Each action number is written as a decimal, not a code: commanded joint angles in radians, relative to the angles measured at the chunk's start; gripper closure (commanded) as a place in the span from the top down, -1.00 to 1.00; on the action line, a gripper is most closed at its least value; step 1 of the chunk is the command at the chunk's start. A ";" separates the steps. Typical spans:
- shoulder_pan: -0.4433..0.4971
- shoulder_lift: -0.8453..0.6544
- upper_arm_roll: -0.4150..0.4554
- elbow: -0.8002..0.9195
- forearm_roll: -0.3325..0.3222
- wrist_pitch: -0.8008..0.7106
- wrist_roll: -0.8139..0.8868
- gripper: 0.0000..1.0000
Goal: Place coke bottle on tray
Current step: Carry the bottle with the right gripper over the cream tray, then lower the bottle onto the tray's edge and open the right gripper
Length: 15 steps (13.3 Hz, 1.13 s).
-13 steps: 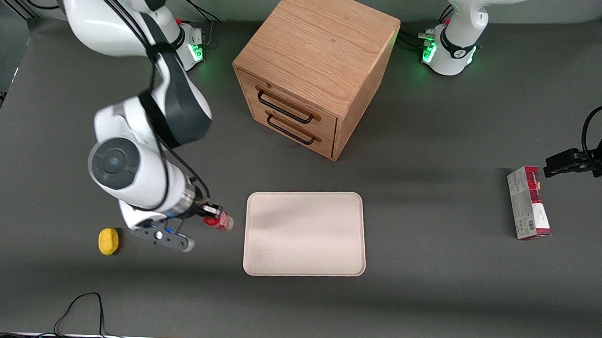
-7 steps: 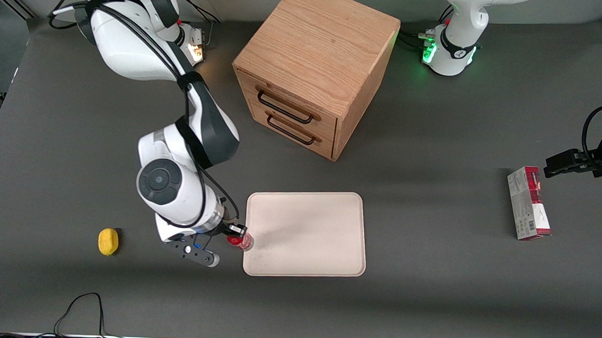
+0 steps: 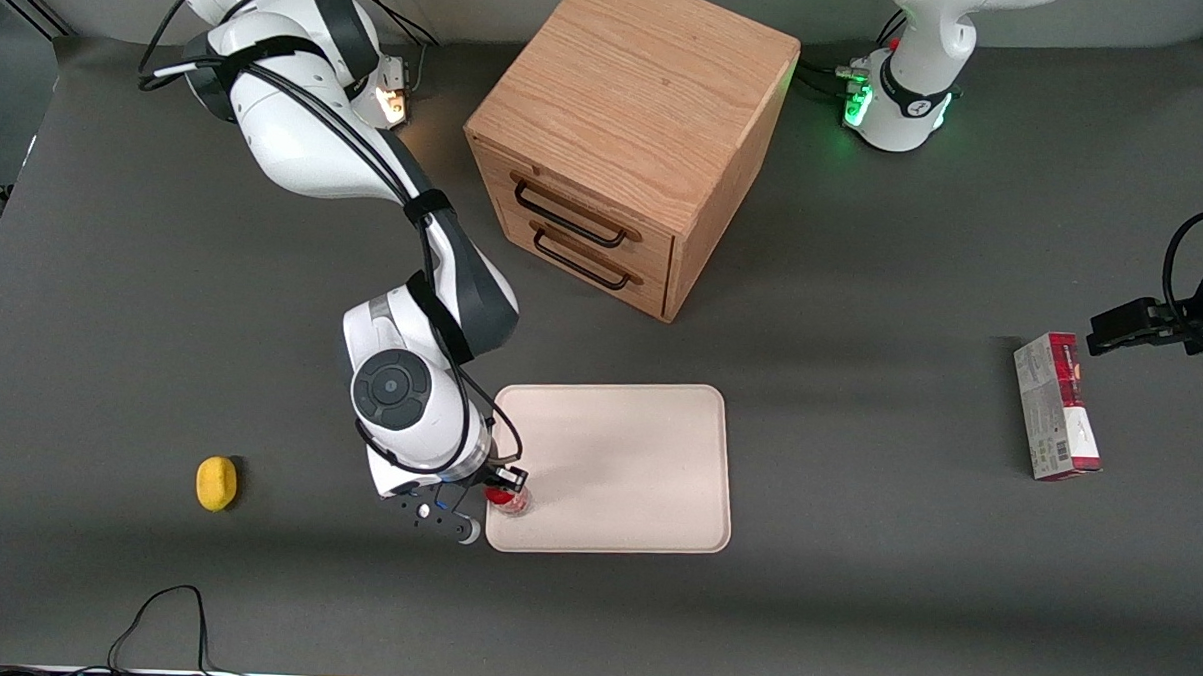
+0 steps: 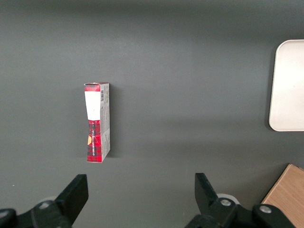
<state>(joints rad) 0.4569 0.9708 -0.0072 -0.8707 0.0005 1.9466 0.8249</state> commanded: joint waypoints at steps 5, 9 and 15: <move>0.008 0.022 -0.008 0.041 -0.045 0.021 0.030 1.00; 0.014 0.022 -0.008 0.038 -0.057 0.020 0.030 1.00; 0.014 0.016 -0.008 0.038 -0.059 0.009 0.030 1.00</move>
<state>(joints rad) 0.4608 0.9753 -0.0088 -0.8634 -0.0323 1.9648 0.8251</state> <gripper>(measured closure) 0.000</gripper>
